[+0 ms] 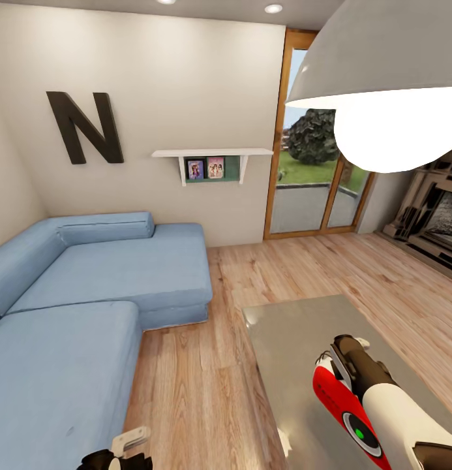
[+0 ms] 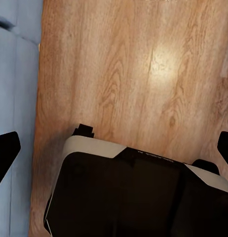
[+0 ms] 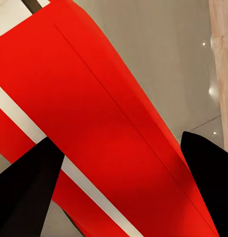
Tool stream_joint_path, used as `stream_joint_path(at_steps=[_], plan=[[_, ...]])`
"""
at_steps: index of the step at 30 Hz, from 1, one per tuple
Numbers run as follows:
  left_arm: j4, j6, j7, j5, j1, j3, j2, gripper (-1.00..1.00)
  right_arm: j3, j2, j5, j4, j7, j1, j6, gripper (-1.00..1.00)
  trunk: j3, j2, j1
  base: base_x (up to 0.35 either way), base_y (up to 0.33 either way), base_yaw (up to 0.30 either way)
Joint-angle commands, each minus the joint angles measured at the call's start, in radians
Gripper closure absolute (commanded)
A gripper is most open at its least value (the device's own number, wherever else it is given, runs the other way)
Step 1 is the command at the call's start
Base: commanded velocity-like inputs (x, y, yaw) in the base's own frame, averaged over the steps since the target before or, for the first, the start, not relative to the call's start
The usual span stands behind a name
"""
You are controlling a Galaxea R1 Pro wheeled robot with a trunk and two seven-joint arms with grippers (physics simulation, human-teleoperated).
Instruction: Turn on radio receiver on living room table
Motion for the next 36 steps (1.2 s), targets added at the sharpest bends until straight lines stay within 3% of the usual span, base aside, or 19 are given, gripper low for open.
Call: stream_joint_path(at_steps=[1,6,10,13,22,26,36], plan=[[-0.001,-0.001,0.000,0.000,0.000,-0.001,-0.001,-1.00,0.000,0.000,0.008,0.000,0.000,0.000,0.001,1.00,0.000,0.000,0.000,0.000,0.000,0.000],[-0.013,0.013,0.000,0.002,-0.006,-0.006,0.007,-1.00,0.000,0.000,0.012,-0.002,0.000,-0.001,0.002,1.00,0.000,0.000,0.000,0.000,0.000,0.000],[-0.080,0.117,0.000,0.002,-0.012,-0.006,0.009,-1.00,0.000,0.001,0.009,-0.002,0.000,-0.002,0.002,1.00,0.000,0.000,0.000,0.000,0.000,0.000],[-0.091,0.147,0.000,-0.001,-0.021,-0.006,0.010,-1.00,0.000,0.001,0.007,-0.002,0.001,-0.002,0.002,1.00,0.000,0.000,0.000,0.000,0.000,0.000],[-0.030,0.149,-0.004,-0.002,-0.041,-0.004,0.014,-1.00,0.001,0.002,0.006,-0.001,0.006,-0.002,0.002,1.00,0.000,0.000,0.000,0.000,0.000,0.000],[-0.027,0.109,-0.007,0.002,-0.041,-0.003,0.013,-1.00,0.001,0.003,0.007,-0.001,0.005,-0.002,0.002,1.00,0.000,0.000,0.000,0.000,0.000,0.000],[-0.028,0.104,-0.006,0.002,-0.041,-0.002,0.016,-1.00,0.001,0.003,0.007,-0.001,0.005,-0.002,0.002,1.00,0.000,0.000,0.000,0.000,0.000,0.000]])
